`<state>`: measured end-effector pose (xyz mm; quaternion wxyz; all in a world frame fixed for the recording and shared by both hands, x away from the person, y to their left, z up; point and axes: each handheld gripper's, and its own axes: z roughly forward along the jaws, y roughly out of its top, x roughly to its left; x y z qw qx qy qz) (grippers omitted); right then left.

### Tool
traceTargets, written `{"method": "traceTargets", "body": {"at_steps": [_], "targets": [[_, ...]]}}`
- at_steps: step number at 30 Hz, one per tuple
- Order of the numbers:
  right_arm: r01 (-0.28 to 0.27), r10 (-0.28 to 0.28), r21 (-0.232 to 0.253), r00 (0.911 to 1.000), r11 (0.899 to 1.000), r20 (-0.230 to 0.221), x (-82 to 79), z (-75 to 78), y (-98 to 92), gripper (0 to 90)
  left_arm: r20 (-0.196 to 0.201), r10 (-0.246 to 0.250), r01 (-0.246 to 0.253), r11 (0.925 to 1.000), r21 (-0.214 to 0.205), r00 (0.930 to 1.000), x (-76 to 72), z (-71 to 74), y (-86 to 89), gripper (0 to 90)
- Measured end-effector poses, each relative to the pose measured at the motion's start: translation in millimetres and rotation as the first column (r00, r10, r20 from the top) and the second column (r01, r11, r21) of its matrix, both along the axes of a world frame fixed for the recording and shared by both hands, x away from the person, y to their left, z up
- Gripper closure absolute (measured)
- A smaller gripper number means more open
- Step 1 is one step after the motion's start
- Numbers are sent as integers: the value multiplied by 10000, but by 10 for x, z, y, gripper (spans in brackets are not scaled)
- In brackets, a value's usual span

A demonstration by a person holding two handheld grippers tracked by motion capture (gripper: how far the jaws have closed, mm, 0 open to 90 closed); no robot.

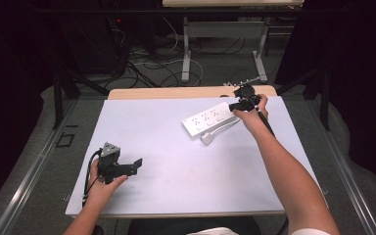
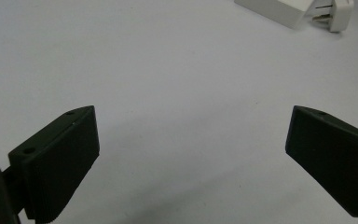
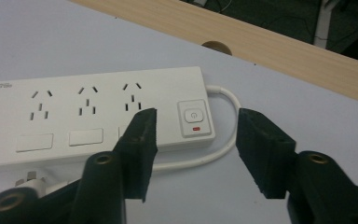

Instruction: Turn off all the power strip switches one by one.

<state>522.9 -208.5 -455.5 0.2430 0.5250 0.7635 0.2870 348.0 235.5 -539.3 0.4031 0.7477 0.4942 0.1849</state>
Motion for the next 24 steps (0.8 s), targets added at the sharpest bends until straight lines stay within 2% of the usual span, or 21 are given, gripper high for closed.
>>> {"method": "traceTargets", "body": {"at_steps": [2,4,8,9,16,19,21,22,24], "targets": [[84,-83,63,9999,9999,-149,40,-21,13,503,-4,0,0,10000,-23,10000,-2,1,1,26],[136,-138,-95,9997,9999,-199,61,-26,26,504,-5,3,-3,10000,-29,10000,-3,2,1,26],[230,-230,-5,9995,9997,-224,88,-42,46,528,-9,5,-5,10000,-38,10000,-3,1,2,26],[297,-295,86,9993,9995,-249,96,-50,57,540,-12,2,-2,10000,-36,10000,-4,1,2,26],[250,-255,-158,9990,9996,-372,158,-145,103,635,-10,3,-3,10000,-44,10000,-5,1,5,26],[268,-267,6,9986,9996,-458,173,-166,120,641,87,58,-57,9999,-88,9999,-4,-8,0,26],[296,-291,105,9983,9995,-507,189,-185,126,642,-23,-20,20,10000,-26,10000,-5,-1,7,26],[323,-315,156,9982,9994,-504,196,-196,127,645,73,29,-29,10000,-64,10000,-3,-9,2,26],[411,-408,49,9977,9991,-540,218,-232,130,654,43,4,-4,10000,-41,10000,-3,-8,3,26]]}}
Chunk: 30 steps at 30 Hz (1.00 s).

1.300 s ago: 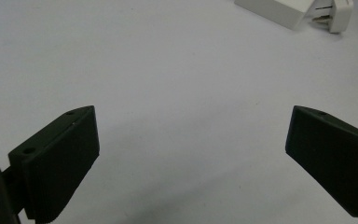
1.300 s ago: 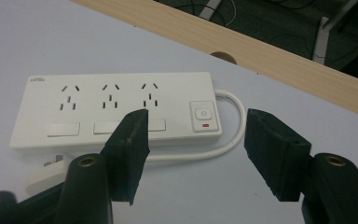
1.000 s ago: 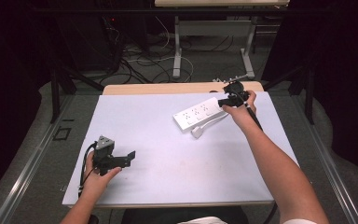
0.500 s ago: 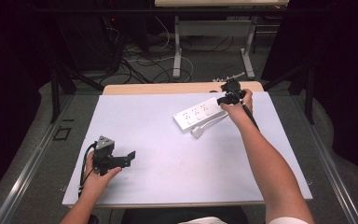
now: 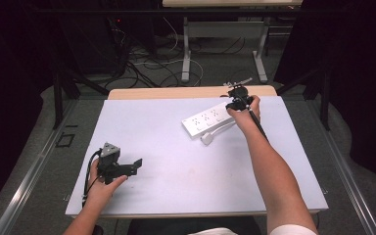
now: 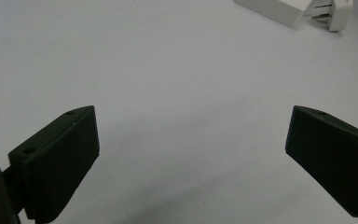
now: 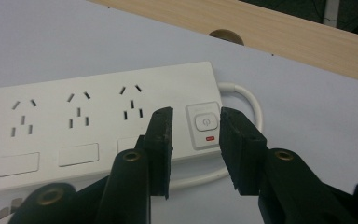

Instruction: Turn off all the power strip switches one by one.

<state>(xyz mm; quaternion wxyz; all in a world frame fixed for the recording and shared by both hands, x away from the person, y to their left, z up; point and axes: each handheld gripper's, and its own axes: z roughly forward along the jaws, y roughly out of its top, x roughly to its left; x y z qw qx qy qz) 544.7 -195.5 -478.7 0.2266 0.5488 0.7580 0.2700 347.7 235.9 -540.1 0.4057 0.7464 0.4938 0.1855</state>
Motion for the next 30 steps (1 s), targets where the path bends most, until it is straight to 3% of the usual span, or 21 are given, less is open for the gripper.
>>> {"method": "traceTargets", "body": {"at_steps": [10,16,30], "targets": [[151,-153,-70,9994,9999,-319,50,-97,8,783,55,-1,1,10000,-25,10000,-1,-3,5,26],[93,-95,-79,9997,9999,-227,86,-146,26,900,-31,15,-15,10000,-46,10000,-3,-4,6,26],[460,-453,184,9984,9988,-342,198,-264,-40,900,-54,61,-62,9999,-139,10000,-1,-16,20,27]]}}
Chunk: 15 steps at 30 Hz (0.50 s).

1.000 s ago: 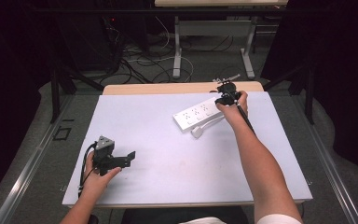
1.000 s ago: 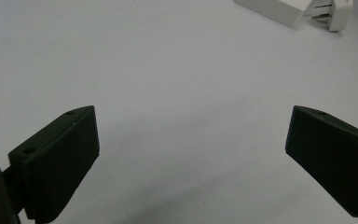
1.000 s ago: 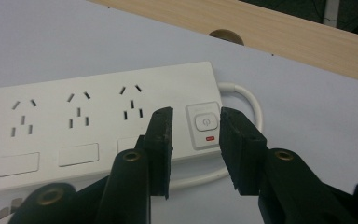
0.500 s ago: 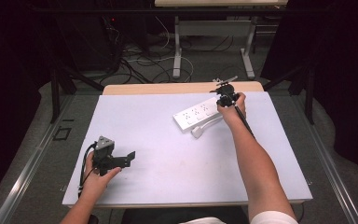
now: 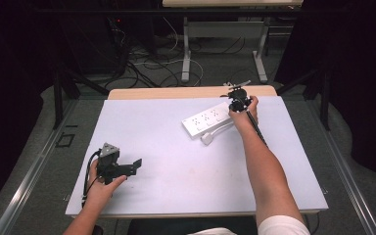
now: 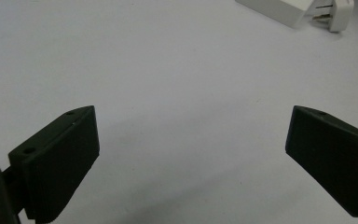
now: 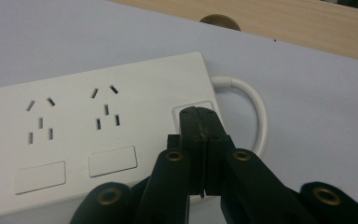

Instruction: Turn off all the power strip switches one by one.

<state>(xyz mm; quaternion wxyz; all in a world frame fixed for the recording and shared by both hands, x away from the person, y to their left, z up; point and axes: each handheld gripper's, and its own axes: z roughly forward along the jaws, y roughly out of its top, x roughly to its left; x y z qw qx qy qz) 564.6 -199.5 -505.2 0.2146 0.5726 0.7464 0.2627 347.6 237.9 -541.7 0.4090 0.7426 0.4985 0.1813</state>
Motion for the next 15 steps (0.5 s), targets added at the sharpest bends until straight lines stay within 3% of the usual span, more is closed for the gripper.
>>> {"method": "traceTargets", "body": {"at_steps": [15], "targets": [[140,-141,-69,9998,9999,-103,84,-147,15,900,-146,-84,85,9999,83,9999,-2,-5,9,26]]}}
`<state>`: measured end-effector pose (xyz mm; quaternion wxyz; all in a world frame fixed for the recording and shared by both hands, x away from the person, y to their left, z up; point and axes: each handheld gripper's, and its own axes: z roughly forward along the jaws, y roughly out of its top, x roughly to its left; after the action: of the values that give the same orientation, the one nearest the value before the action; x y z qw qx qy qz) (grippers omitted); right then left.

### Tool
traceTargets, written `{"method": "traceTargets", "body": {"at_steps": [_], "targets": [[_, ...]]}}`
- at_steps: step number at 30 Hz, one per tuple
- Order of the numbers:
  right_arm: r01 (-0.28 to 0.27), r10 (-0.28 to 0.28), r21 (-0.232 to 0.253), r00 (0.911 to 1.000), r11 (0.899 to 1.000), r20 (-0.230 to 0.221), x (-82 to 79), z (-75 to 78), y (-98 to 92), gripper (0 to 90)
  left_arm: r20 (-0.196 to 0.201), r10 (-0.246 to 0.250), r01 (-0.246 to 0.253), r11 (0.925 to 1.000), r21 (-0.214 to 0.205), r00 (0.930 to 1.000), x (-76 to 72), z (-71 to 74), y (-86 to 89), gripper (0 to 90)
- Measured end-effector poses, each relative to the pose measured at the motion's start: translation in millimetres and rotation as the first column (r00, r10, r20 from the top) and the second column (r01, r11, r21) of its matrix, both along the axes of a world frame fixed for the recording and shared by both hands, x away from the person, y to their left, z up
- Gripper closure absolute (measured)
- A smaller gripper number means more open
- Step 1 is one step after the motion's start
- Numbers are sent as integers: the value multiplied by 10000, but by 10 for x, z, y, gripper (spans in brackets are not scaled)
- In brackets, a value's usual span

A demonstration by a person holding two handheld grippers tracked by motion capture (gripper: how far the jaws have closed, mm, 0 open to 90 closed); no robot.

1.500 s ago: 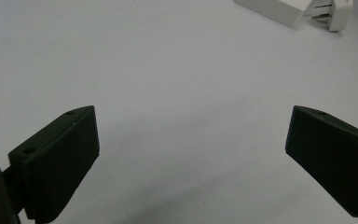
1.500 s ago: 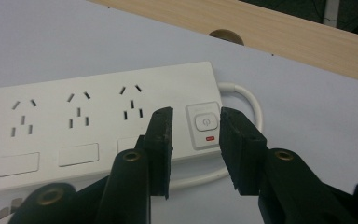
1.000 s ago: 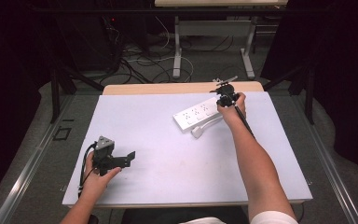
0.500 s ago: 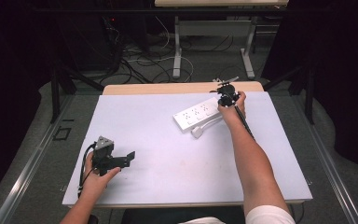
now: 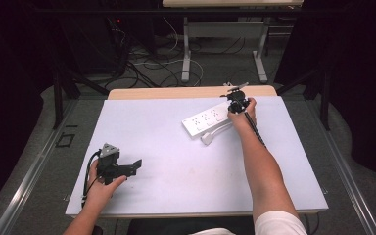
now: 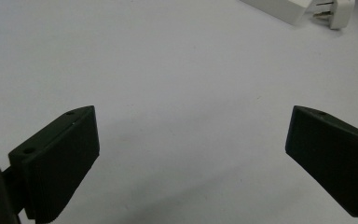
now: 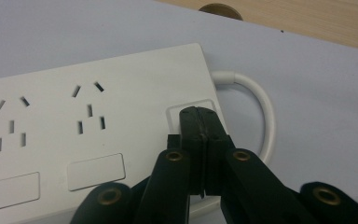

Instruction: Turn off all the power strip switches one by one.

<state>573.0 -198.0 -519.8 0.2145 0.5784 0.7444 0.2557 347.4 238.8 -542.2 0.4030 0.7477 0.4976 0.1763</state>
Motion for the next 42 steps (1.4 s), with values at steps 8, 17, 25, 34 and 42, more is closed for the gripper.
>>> {"method": "traceTargets", "body": {"at_steps": [8,17,25,34,42], "targets": [[-7,7,133,10000,9999,52,27,-8,-31,900,-28,-5,5,10000,-10,10000,0,-3,-1,27],[-55,56,110,10000,9999,-50,42,-23,-44,900,11,1,-1,10000,-23,10000,-5,-6,-4,27],[-192,193,47,9998,9998,-82,52,-24,-60,900,63,30,-30,10000,-48,10000,-6,-12,-12,27],[-163,163,45,9999,9999,-41,59,-31,-66,900,55,33,-33,10000,-37,10000,-6,-15,-16,27],[-214,214,-73,9998,9997,5,51,-40,-53,900,68,35,-35,10000,-31,10000,-4,-18,-15,27]]}}
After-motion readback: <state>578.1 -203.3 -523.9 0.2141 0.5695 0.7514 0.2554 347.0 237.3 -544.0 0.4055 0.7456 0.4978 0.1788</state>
